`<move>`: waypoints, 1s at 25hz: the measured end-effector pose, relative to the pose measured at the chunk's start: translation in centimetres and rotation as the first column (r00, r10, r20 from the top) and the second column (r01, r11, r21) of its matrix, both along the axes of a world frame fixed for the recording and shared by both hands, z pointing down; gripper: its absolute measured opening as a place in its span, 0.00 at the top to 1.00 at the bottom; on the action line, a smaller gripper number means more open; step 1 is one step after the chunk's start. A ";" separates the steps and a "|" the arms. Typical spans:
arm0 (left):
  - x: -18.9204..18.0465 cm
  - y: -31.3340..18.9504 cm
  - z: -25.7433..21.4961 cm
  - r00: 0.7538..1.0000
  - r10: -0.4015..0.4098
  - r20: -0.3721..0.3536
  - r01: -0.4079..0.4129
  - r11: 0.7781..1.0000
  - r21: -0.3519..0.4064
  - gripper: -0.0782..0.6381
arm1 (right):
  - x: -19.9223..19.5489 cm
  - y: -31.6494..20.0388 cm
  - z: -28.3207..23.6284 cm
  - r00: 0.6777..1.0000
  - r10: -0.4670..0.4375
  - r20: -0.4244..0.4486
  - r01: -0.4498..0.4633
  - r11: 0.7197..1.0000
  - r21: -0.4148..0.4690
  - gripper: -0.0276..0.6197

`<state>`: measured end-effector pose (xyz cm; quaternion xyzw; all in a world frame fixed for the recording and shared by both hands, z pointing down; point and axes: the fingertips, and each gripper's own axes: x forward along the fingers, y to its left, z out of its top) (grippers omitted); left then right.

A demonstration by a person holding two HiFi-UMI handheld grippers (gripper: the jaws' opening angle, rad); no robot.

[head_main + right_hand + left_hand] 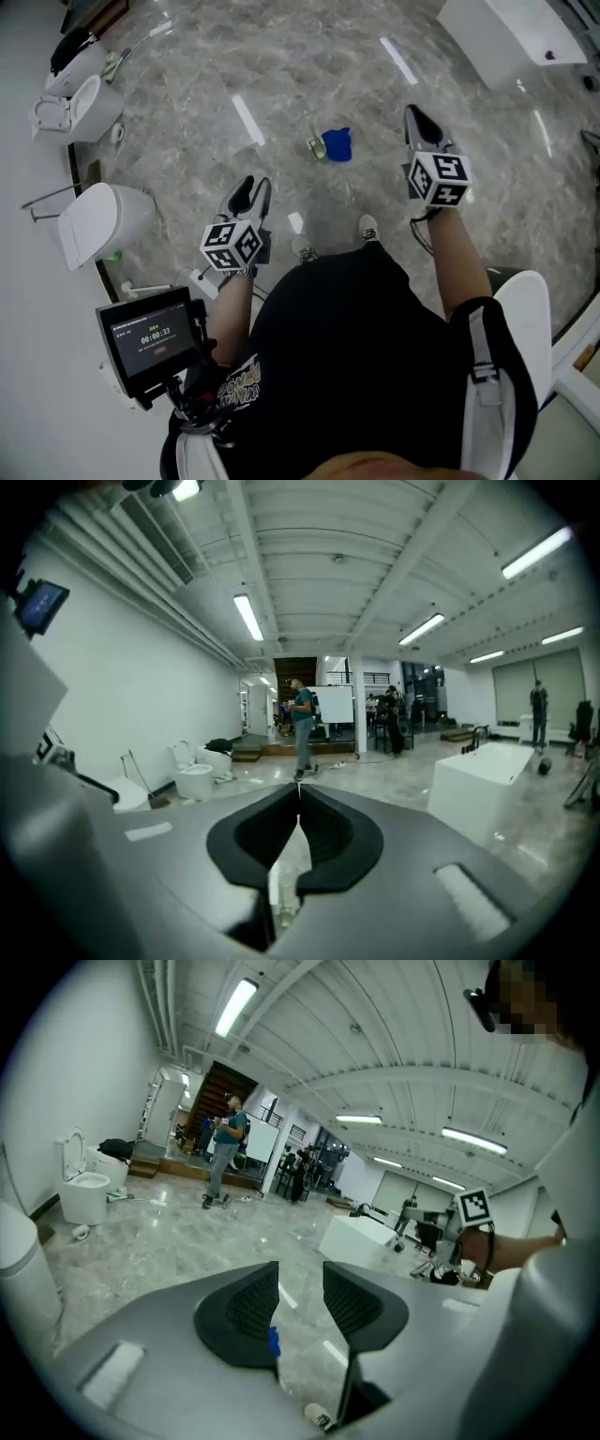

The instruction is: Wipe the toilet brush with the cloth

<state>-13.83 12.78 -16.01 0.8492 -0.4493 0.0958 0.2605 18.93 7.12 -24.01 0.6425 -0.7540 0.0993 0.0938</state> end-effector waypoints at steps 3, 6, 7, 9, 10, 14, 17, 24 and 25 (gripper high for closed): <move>1.0 -1.9 -3.0 0.999 -0.023 -0.047 0.026 0.998 0.054 0.69 | -6.9 1.3 -0.5 0.992 -0.041 0.117 0.046 0.998 -0.048 0.94; 2.2 -2.8 -4.8 0.994 -0.039 -0.101 0.046 0.997 0.065 0.69 | -10.4 1.8 -0.9 0.979 -0.084 0.184 0.102 0.991 -0.088 0.94; 2.7 -2.9 -4.9 0.992 -0.038 -0.118 0.045 0.997 0.059 0.69 | -11.1 1.9 -1.2 0.978 -0.104 0.180 0.120 0.989 -0.085 0.94; 3.2 -2.7 -4.6 0.991 -0.031 -0.129 0.037 0.998 0.045 0.69 | -12.2 2.1 -1.5 0.977 -0.136 0.162 0.149 0.987 -0.066 0.94; 3.3 -2.5 -4.4 0.991 -0.029 -0.129 0.035 0.999 0.041 0.69 | -12.7 2.1 -1.5 0.976 -0.148 0.162 0.159 0.985 -0.059 0.95; 2.9 -2.3 -4.6 0.991 -0.029 -0.127 0.035 0.998 0.044 0.69 | -13.3 2.0 -1.3 0.971 -0.161 0.178 0.172 0.984 -0.046 0.95; 3.0 -2.7 -5.1 0.992 -0.019 -0.122 0.027 0.998 0.060 0.69 | -13.2 2.0 -1.1 0.969 -0.151 0.197 0.163 0.986 -0.044 0.95; 4.0 -3.1 -6.5 0.993 0.013 -0.118 -0.002 0.995 0.095 0.69 | -13.5 2.6 -0.6 0.970 -0.151 0.191 0.163 0.986 -0.047 0.95; 4.2 -3.0 -6.6 0.993 0.017 -0.116 -0.006 0.995 0.097 0.69 | -13.5 2.7 -0.5 0.970 -0.151 0.192 0.164 0.985 -0.050 0.95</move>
